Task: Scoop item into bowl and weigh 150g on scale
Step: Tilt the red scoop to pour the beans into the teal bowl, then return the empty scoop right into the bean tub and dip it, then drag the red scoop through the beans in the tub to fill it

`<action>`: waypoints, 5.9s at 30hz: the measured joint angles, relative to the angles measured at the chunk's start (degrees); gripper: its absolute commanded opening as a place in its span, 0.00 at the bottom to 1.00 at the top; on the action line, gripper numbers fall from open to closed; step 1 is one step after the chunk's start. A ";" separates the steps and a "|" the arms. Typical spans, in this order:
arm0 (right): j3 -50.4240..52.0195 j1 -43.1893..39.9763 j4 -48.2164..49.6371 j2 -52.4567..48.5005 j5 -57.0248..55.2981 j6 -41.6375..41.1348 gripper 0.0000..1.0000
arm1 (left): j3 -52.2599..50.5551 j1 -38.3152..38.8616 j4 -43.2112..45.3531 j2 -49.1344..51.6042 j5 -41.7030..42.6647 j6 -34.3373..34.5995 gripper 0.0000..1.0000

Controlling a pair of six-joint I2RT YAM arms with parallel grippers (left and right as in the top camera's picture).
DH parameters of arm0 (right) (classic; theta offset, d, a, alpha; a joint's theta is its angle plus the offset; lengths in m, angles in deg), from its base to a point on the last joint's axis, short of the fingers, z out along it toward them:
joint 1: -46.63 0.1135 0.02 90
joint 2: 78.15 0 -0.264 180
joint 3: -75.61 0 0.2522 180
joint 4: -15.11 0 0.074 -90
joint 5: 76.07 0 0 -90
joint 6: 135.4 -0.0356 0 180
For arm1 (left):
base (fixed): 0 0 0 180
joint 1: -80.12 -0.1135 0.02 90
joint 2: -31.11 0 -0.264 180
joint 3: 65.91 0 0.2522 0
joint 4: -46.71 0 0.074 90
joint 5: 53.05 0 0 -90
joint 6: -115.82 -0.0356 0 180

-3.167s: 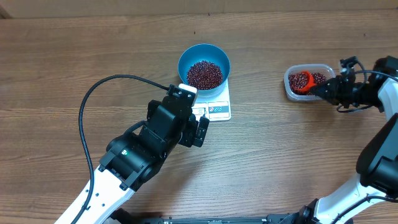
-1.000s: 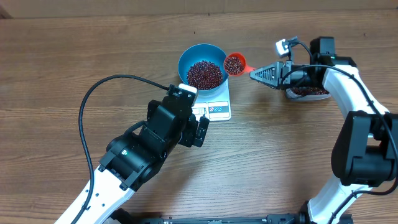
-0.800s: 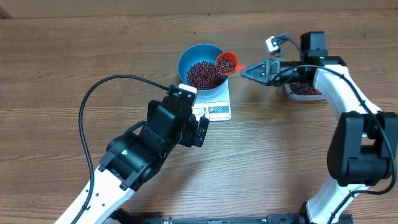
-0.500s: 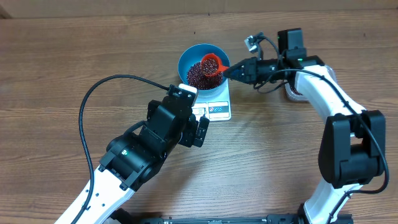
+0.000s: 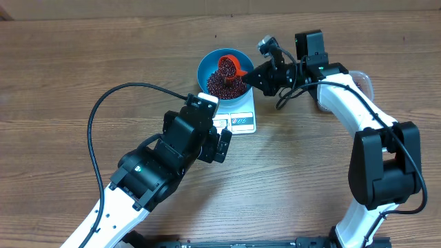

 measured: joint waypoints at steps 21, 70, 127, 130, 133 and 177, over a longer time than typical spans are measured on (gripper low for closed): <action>0.00 -0.02 10.23 -0.02 -7.72 25.92 0.04 | 0.00 0.00 0.00 0.00 0.00 0.00 1.00; -0.07 -19.32 -41.62 19.43 -12.87 11.15 0.04 | 0.00 0.00 0.00 0.00 0.00 0.00 1.00; -0.07 -25.53 -29.22 8.68 -46.66 -1.14 0.04 | 0.00 0.00 0.00 0.00 0.00 0.00 1.00; -0.07 -25.53 -29.22 8.68 -47.06 -1.11 0.03 | 0.00 0.00 -0.02 0.00 0.00 0.00 1.00; -0.07 -25.53 -29.22 8.68 -47.32 -1.14 0.04 | 0.00 0.00 0.00 0.00 0.00 0.00 1.00; 5.64 -25.92 -26.18 6.80 -28.89 -1.29 0.04 | 0.00 0.00 0.00 0.00 0.00 0.00 1.00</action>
